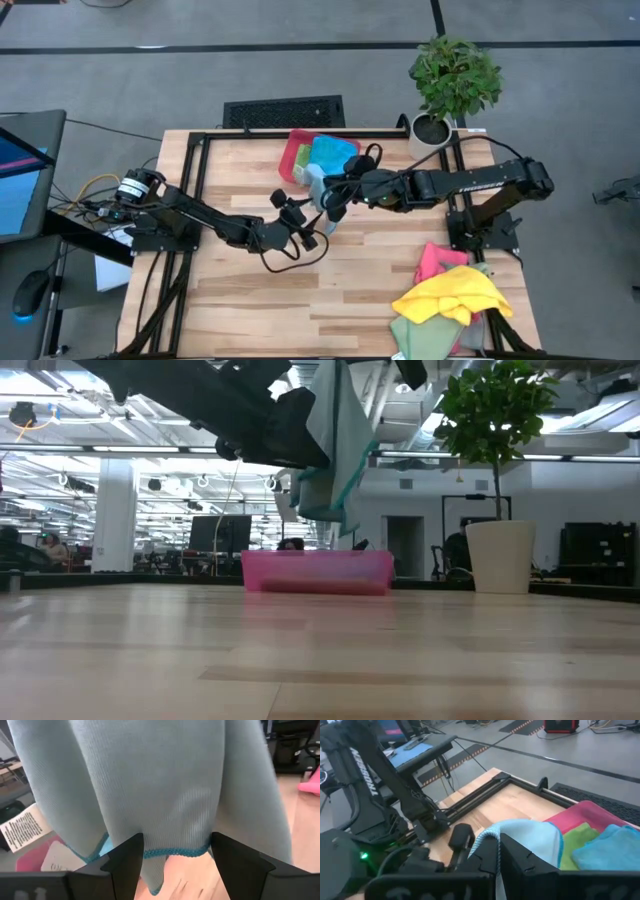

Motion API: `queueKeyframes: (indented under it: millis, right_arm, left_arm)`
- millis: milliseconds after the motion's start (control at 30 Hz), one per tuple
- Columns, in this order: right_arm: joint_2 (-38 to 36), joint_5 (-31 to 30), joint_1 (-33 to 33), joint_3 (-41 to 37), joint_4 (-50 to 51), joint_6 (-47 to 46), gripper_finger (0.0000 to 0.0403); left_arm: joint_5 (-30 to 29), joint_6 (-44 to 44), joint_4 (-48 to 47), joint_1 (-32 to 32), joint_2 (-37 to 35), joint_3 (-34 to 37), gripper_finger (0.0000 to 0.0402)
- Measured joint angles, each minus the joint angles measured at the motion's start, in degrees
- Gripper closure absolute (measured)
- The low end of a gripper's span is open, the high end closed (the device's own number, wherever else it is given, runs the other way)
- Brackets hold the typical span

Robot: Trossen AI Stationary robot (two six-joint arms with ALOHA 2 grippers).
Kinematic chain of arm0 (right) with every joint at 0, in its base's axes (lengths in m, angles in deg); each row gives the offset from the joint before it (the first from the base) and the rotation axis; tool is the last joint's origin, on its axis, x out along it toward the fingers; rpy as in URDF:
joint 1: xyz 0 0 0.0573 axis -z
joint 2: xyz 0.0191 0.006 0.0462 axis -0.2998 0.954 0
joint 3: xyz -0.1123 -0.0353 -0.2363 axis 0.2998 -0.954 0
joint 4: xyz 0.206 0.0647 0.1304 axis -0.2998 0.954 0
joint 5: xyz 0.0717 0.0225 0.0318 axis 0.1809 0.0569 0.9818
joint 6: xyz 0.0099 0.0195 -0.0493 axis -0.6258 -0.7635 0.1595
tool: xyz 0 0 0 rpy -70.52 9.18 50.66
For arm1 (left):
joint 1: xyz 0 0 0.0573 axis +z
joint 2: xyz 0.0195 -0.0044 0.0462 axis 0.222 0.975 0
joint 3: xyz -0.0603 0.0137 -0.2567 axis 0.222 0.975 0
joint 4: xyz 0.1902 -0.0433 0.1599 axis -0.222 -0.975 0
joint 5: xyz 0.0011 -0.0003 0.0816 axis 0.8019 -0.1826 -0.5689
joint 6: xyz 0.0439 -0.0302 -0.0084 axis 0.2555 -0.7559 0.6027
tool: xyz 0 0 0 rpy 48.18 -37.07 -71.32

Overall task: Fold microfiber towels
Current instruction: Fold the light blue microfiber cloth

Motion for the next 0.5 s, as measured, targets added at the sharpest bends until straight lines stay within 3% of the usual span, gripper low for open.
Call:
queueKeyframes:
  millis: [133, 233, 500]
  right_arm:
    - [0.00, 0.01, -0.82, 0.00, 0.00, 0.02, 0.0367]
    - [0.00, 0.01, -1.22, 0.00, 0.02, 0.02, 0.0366]
    - [0.00, 0.17, -1.22, 0.00, 0.45, 0.41, 0.0365]
  left_arm:
    - [1.80, -0.02, -0.04, 1.06, 0.00, -0.02, 0.0180]
    - [4.34, -1.13, -0.05, 2.15, 0.00, -0.02, 0.0205]
    - [6.27, -2.27, -0.38, 2.77, 0.00, -0.04, 0.0354]
